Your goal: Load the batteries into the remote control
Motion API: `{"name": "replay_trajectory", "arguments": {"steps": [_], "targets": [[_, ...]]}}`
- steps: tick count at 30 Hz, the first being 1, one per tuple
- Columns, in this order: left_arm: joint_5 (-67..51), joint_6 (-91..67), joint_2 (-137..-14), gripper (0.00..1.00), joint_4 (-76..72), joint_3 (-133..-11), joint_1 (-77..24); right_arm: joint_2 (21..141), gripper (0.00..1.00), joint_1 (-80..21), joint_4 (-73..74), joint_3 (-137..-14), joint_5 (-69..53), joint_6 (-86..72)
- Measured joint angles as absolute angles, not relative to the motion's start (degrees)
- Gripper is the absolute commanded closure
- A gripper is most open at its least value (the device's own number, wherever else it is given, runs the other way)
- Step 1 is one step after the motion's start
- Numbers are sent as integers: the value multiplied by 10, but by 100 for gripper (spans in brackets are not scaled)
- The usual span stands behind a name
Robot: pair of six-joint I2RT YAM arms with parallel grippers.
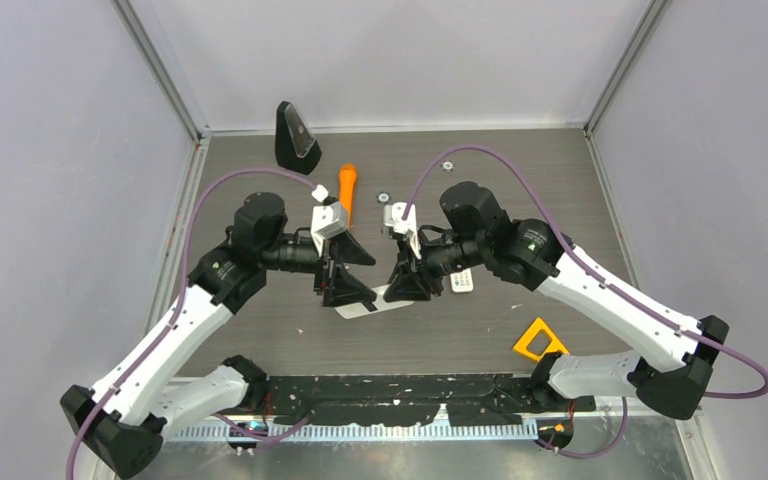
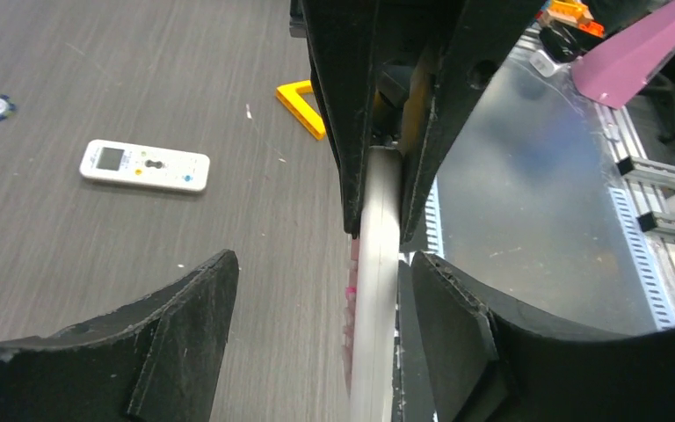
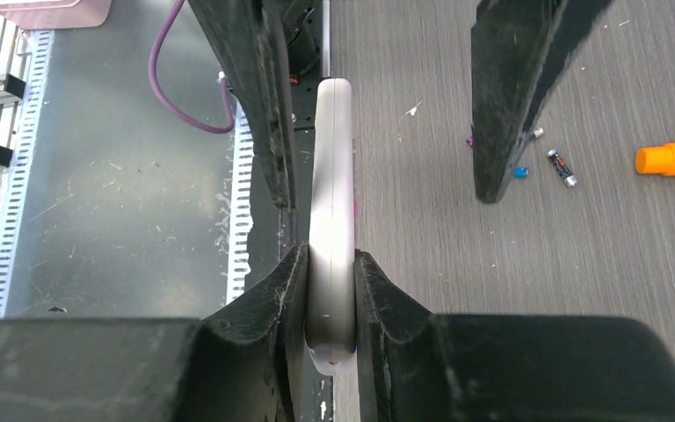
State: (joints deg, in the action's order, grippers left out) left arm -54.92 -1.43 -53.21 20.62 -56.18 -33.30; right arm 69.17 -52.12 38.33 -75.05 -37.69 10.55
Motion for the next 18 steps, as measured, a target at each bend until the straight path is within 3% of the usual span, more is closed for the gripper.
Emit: {"name": "replay_trajectory", "arguments": {"steps": [5,11,16,18], "targets": [[-575,36,-586,37,286,-601,-341,704,95,-521,401,-768,-383,106],[-581,75,-614,55,352,-634,-364,713,95,-521,413,-782,-386,108],[-588,81,-620,99,367,-637,-371,713,95,-520,418,-782,-376,106],[-591,84,-623,100,372,-640,-372,713,95,-519,419,-782,-370,100]]}}
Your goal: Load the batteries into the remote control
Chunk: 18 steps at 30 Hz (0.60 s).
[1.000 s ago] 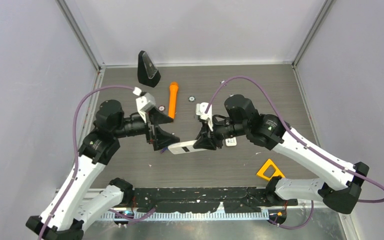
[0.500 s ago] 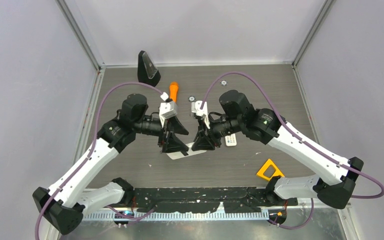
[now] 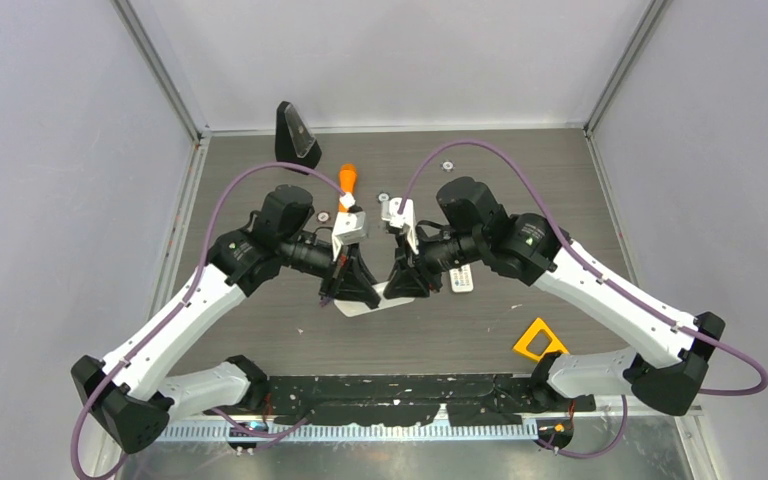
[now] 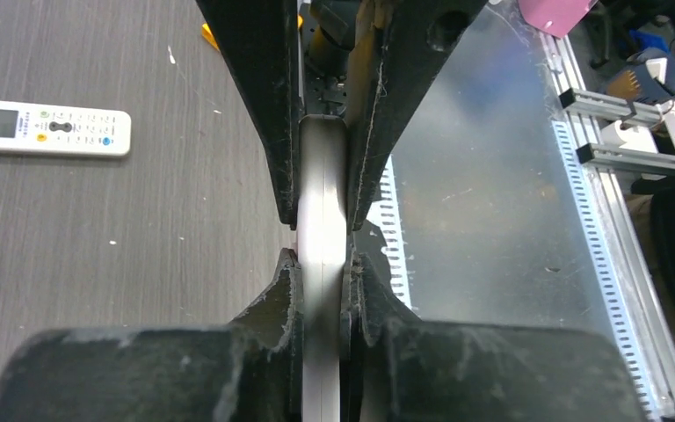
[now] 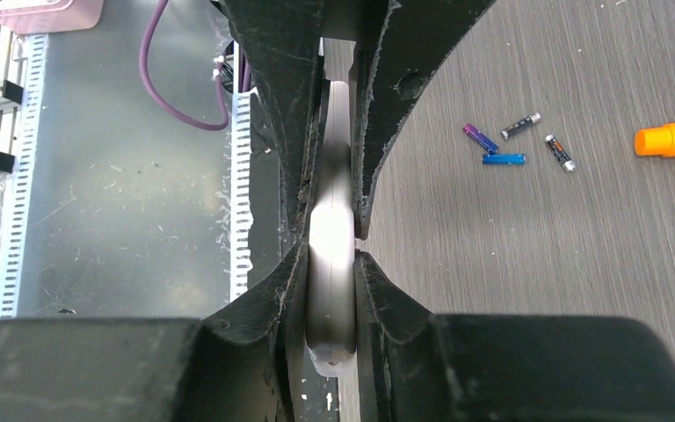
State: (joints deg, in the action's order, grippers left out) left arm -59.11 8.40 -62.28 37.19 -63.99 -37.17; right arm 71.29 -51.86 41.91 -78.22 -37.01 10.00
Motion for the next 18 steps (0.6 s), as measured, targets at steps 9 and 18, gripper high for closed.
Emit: {"name": "replay_trajectory", "arguments": {"steps": [9,18], "targets": [[-588,65,-625,100,366,-653,-372,681,10,-519,345,-750,-314,37],[-390,-170,-537,100,157,-592,-366,511,4,-513,129,-582,-87,-128]]}}
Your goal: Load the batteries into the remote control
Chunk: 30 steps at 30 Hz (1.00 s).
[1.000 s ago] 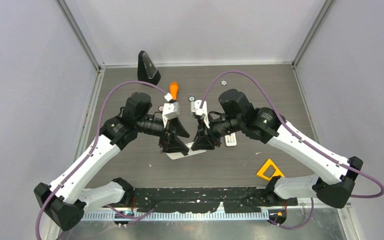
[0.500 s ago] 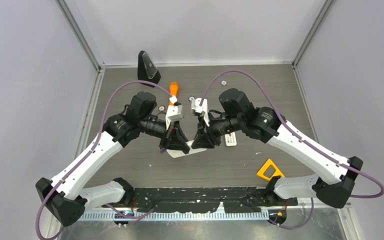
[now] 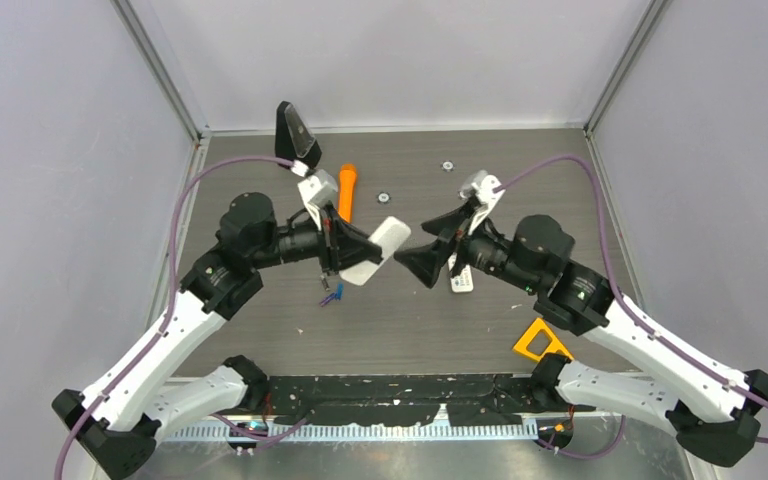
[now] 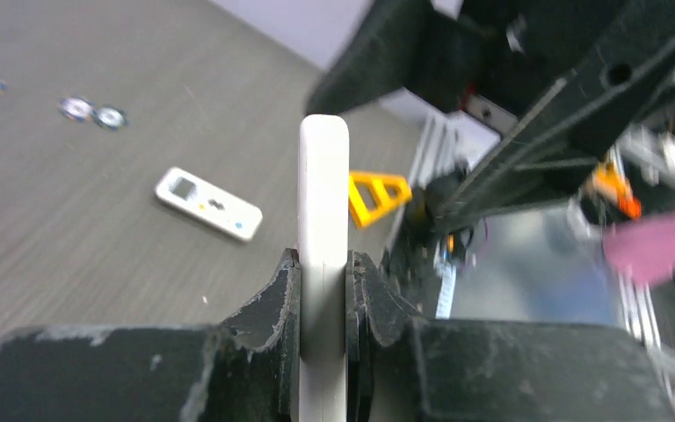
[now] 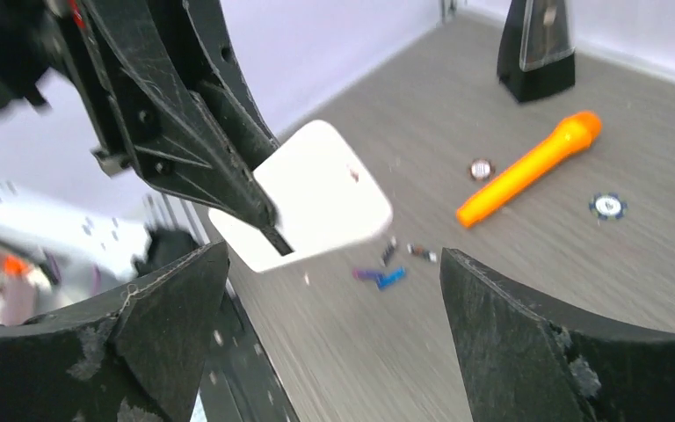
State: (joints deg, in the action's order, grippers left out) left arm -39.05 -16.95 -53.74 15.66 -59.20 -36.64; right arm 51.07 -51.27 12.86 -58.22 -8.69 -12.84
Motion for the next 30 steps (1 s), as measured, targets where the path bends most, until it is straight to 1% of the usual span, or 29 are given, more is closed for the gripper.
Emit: {"name": "replay_trajectory", "arguments": {"steps": [4,9,10,14,16,17,18,19,20,21,22,23,24,25,26,27,28,30], "targets": [[-279,-286,-516,100,78,-592,-366,474,2,-513,15,-541,-31,-217],[-178,-410,-502,100,5,-592,-366,493,0,-513,-85,-526,-6,-295],[-164,-434,-501,100,-7,-592,-366,503,1,-513,-98,-528,-7,-305],[-140,-505,-503,100,-45,-592,-366,548,10,-512,-126,-544,-27,-333],[-139,-530,-504,100,-64,-592,-366,568,22,-512,-129,-559,-47,-343],[-139,-543,-506,100,-75,-592,-366,579,24,-512,-132,-569,-62,-348],[-139,-554,-507,100,-85,-592,-366,587,30,-512,-136,-576,-73,-350],[-139,-565,-509,100,-96,-592,-366,594,34,-510,-141,-583,-87,-359],[-139,-571,-510,100,-103,-592,-366,599,42,-508,-150,-587,-103,-366],[-139,-580,-512,100,-112,-592,-366,604,48,-506,-159,-590,-119,-374],[-139,-585,-512,100,-122,-591,-366,607,59,-504,-166,-592,-131,-379],[-139,-592,-512,100,-134,-590,-366,611,64,-501,-176,-594,-147,-390],[-139,-596,-512,100,-145,-587,-366,616,74,-498,-188,-596,-163,-399],[-139,-601,-512,100,-154,-583,-366,621,78,-496,-199,-598,-176,-408],[-140,-606,-512,98,-166,-579,-366,625,86,-493,-206,-599,-185,-416],[-142,-609,-512,94,-179,-575,-364,629,90,-487,-220,-599,-203,-439],[-143,-608,-512,86,-191,-573,-363,633,94,-482,-229,-599,-214,-452],[-152,-600,-511,69,-206,-570,-362,637,95,-477,-242,-599,-232,-471]]}}
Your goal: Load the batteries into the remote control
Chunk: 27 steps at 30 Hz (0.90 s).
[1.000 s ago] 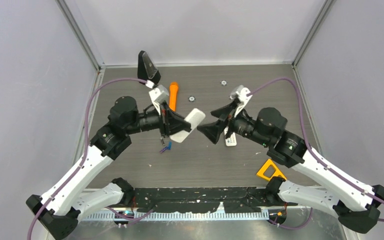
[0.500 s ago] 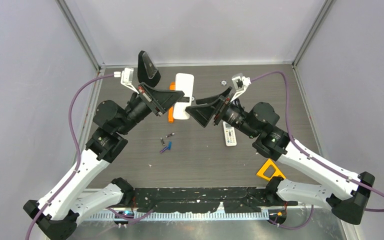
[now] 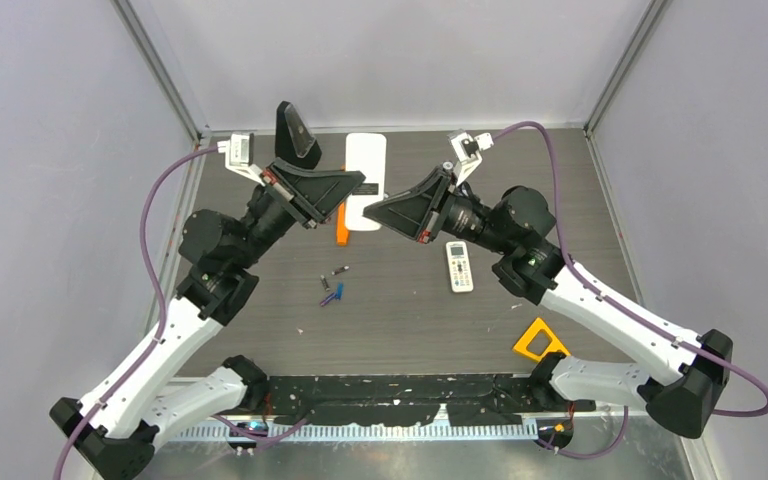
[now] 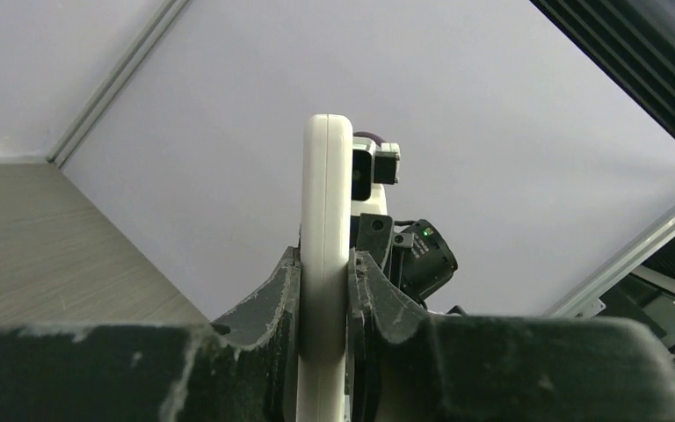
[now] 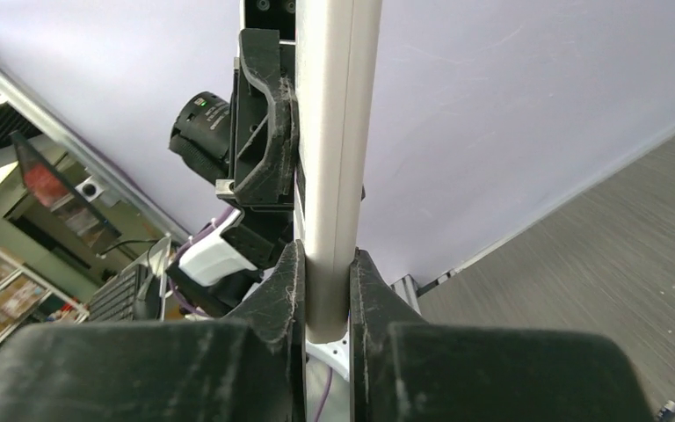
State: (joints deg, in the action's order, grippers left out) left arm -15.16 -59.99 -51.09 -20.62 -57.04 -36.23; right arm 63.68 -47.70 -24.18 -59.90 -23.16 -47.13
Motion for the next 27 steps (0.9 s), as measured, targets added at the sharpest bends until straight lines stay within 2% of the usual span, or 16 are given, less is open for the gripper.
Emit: {"name": "replay_trajectory", "arguments": {"steps": [3,5,8,12,17,27], "targets": [[-164,-571,-503,37,-204,-569,-362,638,95,-467,-250,-599,-264,-477],[-174,-540,-494,23,-184,-570,-362,638,95,-459,-247,-599,-289,-473],[-192,-485,-478,15,-128,-579,-362,642,95,-444,-227,-608,-335,-461],[-238,-415,-473,16,-53,-621,-348,651,95,-429,-185,-629,-401,-431],[-351,-375,-497,24,9,-682,-297,663,95,-420,-109,-664,-485,-376],[-531,-385,-586,58,64,-724,-271,686,95,-416,12,-699,-552,-285]]}}
